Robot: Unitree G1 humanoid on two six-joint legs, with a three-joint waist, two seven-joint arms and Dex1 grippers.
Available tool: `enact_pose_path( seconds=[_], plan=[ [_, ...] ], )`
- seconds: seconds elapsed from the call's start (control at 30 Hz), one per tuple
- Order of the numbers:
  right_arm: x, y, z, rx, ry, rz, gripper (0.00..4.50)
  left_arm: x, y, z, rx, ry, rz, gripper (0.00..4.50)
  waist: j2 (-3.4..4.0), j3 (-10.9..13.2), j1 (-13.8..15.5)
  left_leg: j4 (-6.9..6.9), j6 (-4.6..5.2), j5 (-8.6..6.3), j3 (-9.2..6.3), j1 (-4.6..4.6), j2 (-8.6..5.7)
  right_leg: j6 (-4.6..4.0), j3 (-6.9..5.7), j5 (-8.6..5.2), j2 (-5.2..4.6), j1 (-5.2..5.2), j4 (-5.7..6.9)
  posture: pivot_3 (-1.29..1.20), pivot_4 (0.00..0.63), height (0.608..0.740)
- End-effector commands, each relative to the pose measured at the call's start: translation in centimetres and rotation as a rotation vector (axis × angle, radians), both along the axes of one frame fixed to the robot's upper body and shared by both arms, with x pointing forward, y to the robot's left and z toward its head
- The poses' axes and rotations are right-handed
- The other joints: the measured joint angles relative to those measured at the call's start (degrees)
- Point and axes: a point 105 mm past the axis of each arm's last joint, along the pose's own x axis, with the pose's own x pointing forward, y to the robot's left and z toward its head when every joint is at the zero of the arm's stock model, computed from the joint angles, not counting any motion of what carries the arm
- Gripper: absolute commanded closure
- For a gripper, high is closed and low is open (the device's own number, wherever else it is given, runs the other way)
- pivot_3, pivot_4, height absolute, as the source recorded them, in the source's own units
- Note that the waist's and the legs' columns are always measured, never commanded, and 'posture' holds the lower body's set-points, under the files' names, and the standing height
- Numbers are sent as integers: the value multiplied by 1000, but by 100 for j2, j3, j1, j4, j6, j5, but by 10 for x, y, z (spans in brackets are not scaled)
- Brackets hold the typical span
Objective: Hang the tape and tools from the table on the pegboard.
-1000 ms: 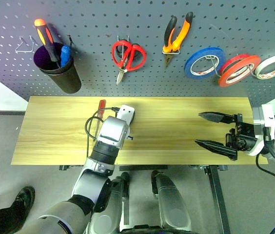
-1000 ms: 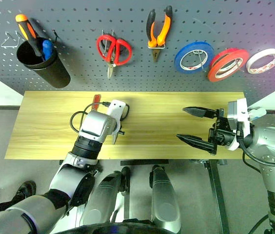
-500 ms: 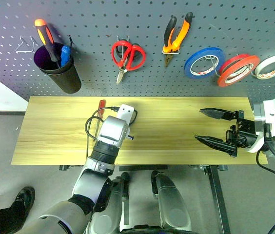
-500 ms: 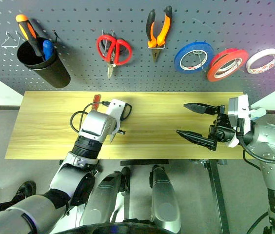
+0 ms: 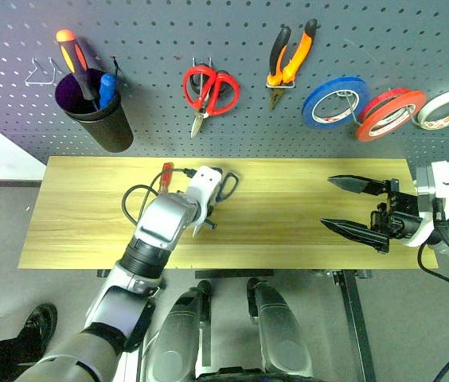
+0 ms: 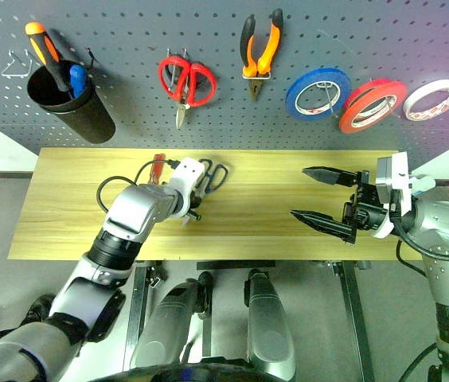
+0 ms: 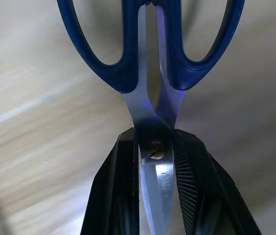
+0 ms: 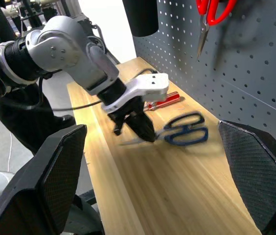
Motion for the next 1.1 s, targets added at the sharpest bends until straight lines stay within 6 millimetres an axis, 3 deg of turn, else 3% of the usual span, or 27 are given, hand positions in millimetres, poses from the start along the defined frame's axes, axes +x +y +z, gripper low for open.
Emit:
enact_pose_path(
  seconds=[0.03,0.17,0.33,0.57,0.7,0.93,1.1],
  plan=[
    [1,-2,7,-1,-44,7,0,-9,-7,8,-3,-32,-110,3854,2,0,1,0,0,0,0,0,0,0,1,0,0,0,1,-195,372,718],
    [3,-9,9,9,-42,-4,0,-8,0,9,-56,-6,-80,3854,2,0,13,1,6,3,-1,0,0,-1,1,0,-1,0,0,-184,365,718],
    [5,-22,-2,12,-24,-35,0,4,-8,24,-32,-209,-176,3854,3,-1,30,1,13,7,-1,-2,0,-1,-2,0,-2,0,-5,-176,349,718],
    [7,-27,-1,13,-21,-27,0,-3,-14,23,-23,-320,-316,3854,10,-5,8,0,12,8,0,-1,-1,-1,-2,1,-2,-1,-2,-169,333,718],
    [9,-30,1,11,-26,-28,0,-19,-13,18,-39,-332,-407,3854,14,-8,6,7,11,8,0,-1,-1,-3,-1,2,-2,0,2,-164,337,718],
    [3,-41,4,36,-28,-4,0,-27,2,32,-20,-469,-450,3854,16,-8,30,14,15,8,-1,-2,-1,-3,-2,2,-4,3,2,-152,333,718],
    [-2,-48,-4,12,-40,-3,0,-28,6,41,-27,-543,-441,3854,17,-9,28,16,17,7,-1,-2,-1,-3,-2,2,-4,5,2,-148,329,718]
  ],
)
